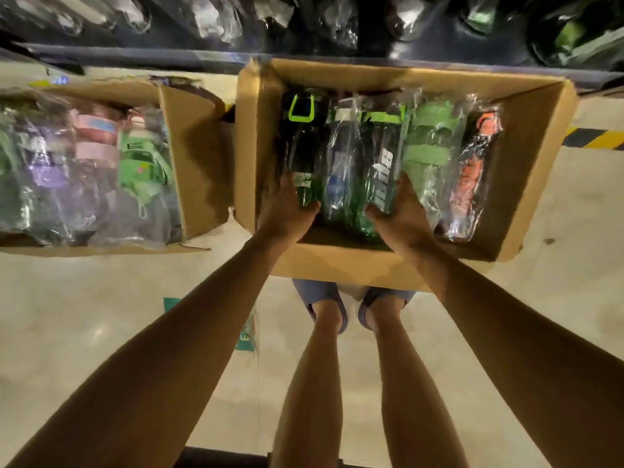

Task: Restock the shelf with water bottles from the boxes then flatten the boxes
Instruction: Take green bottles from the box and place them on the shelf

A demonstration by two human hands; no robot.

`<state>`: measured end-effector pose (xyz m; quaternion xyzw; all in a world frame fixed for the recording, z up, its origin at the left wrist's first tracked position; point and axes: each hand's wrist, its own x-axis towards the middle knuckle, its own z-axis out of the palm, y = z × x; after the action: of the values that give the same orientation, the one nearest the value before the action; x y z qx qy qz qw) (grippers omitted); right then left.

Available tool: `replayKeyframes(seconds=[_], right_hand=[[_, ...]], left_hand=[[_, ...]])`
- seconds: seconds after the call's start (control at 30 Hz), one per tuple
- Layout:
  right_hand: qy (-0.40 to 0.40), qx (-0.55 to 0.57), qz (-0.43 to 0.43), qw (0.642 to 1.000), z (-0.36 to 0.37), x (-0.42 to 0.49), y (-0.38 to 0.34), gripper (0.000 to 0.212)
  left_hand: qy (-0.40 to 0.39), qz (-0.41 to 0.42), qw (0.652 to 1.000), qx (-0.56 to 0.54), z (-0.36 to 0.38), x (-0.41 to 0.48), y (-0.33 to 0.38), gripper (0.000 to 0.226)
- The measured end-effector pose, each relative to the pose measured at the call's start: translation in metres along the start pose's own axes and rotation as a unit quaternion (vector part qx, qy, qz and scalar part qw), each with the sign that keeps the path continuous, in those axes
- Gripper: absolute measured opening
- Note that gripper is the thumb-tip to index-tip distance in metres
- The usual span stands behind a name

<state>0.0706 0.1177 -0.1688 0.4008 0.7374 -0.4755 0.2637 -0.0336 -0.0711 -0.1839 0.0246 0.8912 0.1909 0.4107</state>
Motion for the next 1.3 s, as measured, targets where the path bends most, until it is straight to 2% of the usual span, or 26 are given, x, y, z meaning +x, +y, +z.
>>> replayKeyframes(seconds=[0.1,0.23,0.4,0.53,0.67,0.73,0.8,0.9,1.03,1.1,1.2,1.3], right_hand=[[0.005,-0.061,-0.015,0.998,0.028,0.011,0.016,0.107],[0.071,-0.089,-0.012,0.993,0.049,0.020,0.017,0.114],[0.132,-0.022,0.015,0.991,0.077,0.033,0.012,0.123],[0.198,-0.072,0.043,0.977,0.083,0.039,0.010,0.124],[0.219,-0.056,0.099,0.969,0.076,0.048,-0.004,0.112],[0.198,-0.023,0.108,0.974,0.075,0.051,-0.008,0.104],[0.154,0.001,0.102,0.983,0.072,0.050,-0.011,0.106],[0.088,-0.005,0.083,0.993,0.059,0.046,-0.016,0.102],[0.060,0.000,0.093,0.994,0.025,0.032,-0.017,0.108],[0.054,-0.002,0.108,0.993,0.003,0.017,-0.018,0.099],[0.030,0.001,0.131,0.991,-0.035,-0.014,-0.027,0.085],[0.007,0.038,0.158,0.987,-0.064,-0.054,-0.042,0.055]], left_hand=[[-0.010,-0.078,0.996,-0.050,0.026,0.033,-0.014,0.096],[-0.033,-0.143,0.975,-0.168,0.043,0.058,-0.026,0.092],[-0.015,-0.134,0.973,-0.188,0.055,0.069,-0.036,0.090],[0.002,-0.129,0.975,-0.183,0.050,0.066,-0.035,0.092],[-0.004,-0.123,0.977,-0.177,0.046,0.054,-0.023,0.100],[0.000,-0.116,0.977,-0.177,0.043,0.047,-0.018,0.114],[0.012,-0.109,0.974,-0.200,0.040,0.039,-0.017,0.116],[0.028,-0.081,0.973,-0.214,0.033,0.027,-0.016,0.105],[0.027,-0.048,0.978,-0.202,0.020,0.003,-0.005,0.094],[0.047,-0.042,0.980,-0.190,0.008,-0.015,0.004,0.094],[0.068,-0.025,0.975,-0.210,-0.018,-0.050,0.020,0.108],[0.068,-0.036,0.968,-0.239,-0.048,-0.089,0.031,0.104]])
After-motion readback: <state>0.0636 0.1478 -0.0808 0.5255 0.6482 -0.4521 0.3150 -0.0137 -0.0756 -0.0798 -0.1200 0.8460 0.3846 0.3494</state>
